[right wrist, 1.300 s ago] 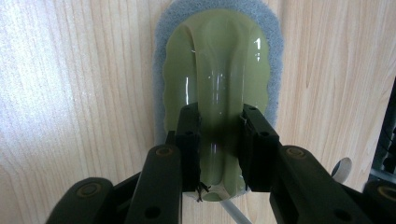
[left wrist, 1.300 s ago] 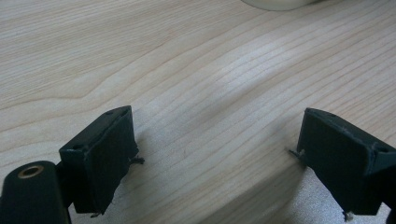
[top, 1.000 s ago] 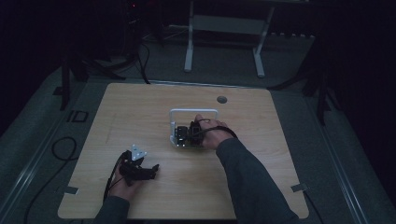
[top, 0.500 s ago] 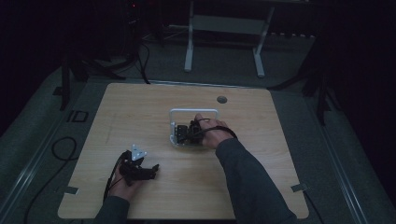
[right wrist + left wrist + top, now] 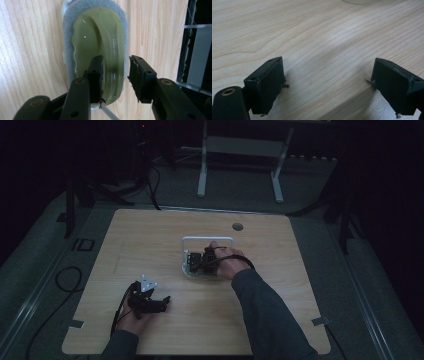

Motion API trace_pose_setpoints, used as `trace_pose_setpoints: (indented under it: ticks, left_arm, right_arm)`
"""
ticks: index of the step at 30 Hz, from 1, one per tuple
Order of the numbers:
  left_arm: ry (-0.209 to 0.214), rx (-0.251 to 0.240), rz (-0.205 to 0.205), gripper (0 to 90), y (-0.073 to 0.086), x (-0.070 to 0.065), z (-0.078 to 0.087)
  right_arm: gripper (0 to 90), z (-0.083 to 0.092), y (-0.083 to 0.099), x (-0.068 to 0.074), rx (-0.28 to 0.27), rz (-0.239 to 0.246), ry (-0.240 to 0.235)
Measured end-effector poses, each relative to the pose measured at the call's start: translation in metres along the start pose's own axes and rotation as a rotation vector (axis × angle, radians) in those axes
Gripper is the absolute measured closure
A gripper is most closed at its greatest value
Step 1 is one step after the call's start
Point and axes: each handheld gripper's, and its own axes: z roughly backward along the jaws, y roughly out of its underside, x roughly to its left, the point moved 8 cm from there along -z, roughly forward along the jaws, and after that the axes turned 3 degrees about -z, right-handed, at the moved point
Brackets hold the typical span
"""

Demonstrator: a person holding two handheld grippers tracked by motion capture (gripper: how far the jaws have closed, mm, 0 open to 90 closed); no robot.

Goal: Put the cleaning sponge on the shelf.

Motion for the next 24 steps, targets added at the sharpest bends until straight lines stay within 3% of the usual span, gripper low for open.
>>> trace_pose_setpoints:
  ticks: [7, 13, 24]
  left_arm:
    - [0.000, 0.000, 0.000, 11.6, 0.000, 0.000, 0.000]
    - [-0.001, 0.000, 0.000, 11.6, 0.000, 0.000, 0.000]
    - [0.000, 0.000, -0.001, 11.6, 0.000, 0.000, 0.000]
  right_arm:
    - [57.7, 0.010, 0.002, -0.001, -0.018, -0.020, 0.020]
    - [57.1, 0.024, 0.002, -0.002, -0.078, -0.061, 0.020]
    - [58.3, 0.045, 0.005, 0.006, -0.179, -0.257, -0.066]
